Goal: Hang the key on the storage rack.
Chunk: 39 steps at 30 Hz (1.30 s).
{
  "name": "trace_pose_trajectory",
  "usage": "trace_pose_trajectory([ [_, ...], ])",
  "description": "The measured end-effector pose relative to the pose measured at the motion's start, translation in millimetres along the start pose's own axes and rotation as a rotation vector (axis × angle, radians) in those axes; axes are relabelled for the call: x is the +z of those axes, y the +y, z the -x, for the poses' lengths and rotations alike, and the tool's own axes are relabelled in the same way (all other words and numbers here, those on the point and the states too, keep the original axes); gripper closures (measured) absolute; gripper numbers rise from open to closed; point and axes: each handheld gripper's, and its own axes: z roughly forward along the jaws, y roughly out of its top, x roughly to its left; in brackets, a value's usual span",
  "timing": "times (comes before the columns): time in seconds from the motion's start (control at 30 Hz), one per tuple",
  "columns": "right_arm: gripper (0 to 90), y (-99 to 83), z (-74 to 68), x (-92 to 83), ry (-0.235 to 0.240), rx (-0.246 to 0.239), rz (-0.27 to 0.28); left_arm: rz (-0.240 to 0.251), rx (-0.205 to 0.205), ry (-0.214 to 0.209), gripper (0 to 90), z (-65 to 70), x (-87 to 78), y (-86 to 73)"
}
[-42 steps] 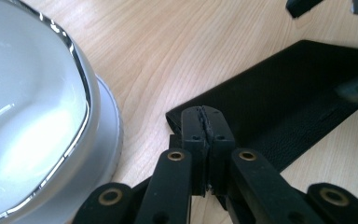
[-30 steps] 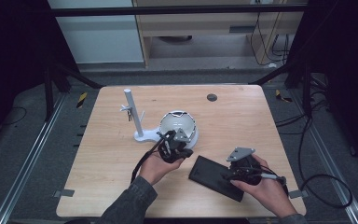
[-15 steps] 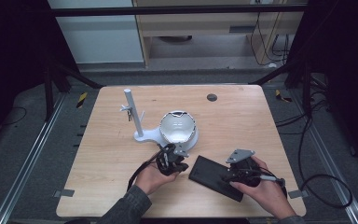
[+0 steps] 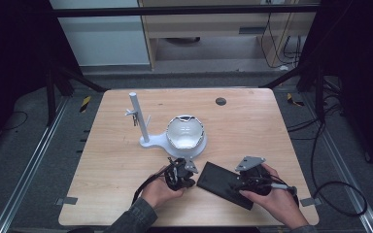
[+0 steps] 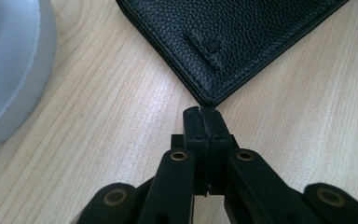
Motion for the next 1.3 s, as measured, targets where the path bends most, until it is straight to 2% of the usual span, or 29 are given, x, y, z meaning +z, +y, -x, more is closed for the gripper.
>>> trace_pose_trajectory([
  [0.27, 24.4, -1.4, 0.1, -0.2, 0.006, 0.002, 0.002, -0.005, 0.005, -0.004, 90.0, 1.6, 3.0, 1.4],
  [0.4, 24.0, -1.4, -1.3, 0.2, 0.008, 0.0, 0.0, 0.013, -0.001, -0.014, 90.0, 2.3, 1.4, 1.2],
  [0.67, 18.1, 2.5, -10.4, 1.2, 0.038, -0.017, -0.005, 0.112, -0.039, -0.002, 90.0, -1.0, -11.0, 9.6],
  [0.77, 16.0, 6.8, -12.3, -1.4, 0.044, -0.019, -0.006, 0.158, -0.057, 0.004, 90.0, -4.4, -18.2, 18.0],
  [0.83, 15.3, 10.9, -13.2, -3.8, 0.051, -0.025, -0.008, 0.186, -0.068, -0.011, 90.0, -6.1, -21.9, 25.6],
  [0.9, 15.3, 14.9, -13.0, -5.1, 0.051, -0.036, -0.012, 0.196, -0.063, -0.017, 90.0, -6.8, -23.0, 36.2],
  [1.0, 17.8, 20.5, -11.0, -5.0, 0.041, -0.052, -0.036, 0.202, -0.053, -0.009, 90.0, -8.5, -23.4, 49.2],
  [1.1, 24.3, 24.7, -5.3, -3.5, 0.022, -0.056, -0.059, 0.203, -0.054, -0.007, 90.0, -10.8, -23.1, 57.4],
  [1.3, 34.7, 33.4, 1.7, 3.8, 0.009, -0.08, -0.122, 0.208, -0.071, -0.018, 90.0, -15.2, -18.2, 62.5],
])
